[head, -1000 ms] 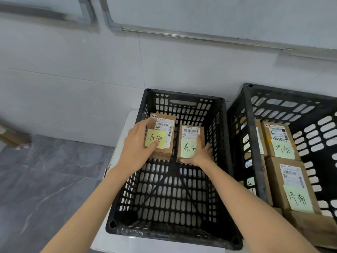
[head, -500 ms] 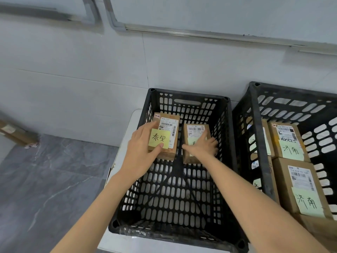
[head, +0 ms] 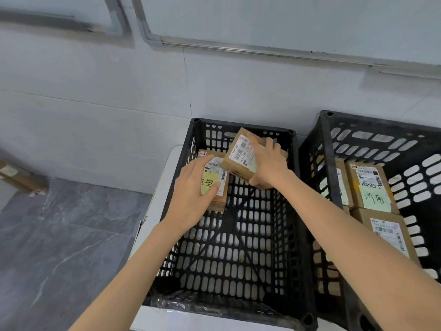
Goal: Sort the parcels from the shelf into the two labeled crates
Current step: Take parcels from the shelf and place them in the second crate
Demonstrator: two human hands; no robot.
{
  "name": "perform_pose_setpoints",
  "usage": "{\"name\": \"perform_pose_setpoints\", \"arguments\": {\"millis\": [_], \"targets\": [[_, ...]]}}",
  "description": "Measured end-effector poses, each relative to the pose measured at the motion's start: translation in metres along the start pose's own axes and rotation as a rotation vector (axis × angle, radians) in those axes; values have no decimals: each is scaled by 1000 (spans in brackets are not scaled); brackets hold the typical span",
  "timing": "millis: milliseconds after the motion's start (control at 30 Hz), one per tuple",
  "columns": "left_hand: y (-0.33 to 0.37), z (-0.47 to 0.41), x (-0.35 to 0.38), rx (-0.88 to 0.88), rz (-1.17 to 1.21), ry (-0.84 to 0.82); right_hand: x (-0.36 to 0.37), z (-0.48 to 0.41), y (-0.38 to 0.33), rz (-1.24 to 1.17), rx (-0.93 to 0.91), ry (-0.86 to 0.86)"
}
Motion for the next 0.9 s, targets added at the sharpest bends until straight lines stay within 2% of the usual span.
{"name": "perform_pose_setpoints", "arguments": {"millis": [100, 233, 400, 600, 700, 900], "targets": [[-5, -2, -3, -4, 9, -1, 10, -6, 2, 103, -50, -87], [-10, -6, -9, -4, 1, 15, 19, -14, 14, 41, -8, -198], [-14, -13, -15, -18, 4, 22, 17, -25, 17, 16, 3, -256], [-18, -18, -14, -36, 1, 19, 11, -30, 17, 82, -40, -180], [-18, -19, -12, -32, -19, 15, 18, -29, 14, 169, -63, -203], [-20, -21, -6, -6, -257, -31, 46, -33, 13, 212, -63, -244]]}}
Point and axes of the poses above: each hand's wrist, its own z-axis away from the middle knuckle, its own x-axis out of the palm, y = z × x, the point moved 7 cm from there along -z, towards the middle knuckle
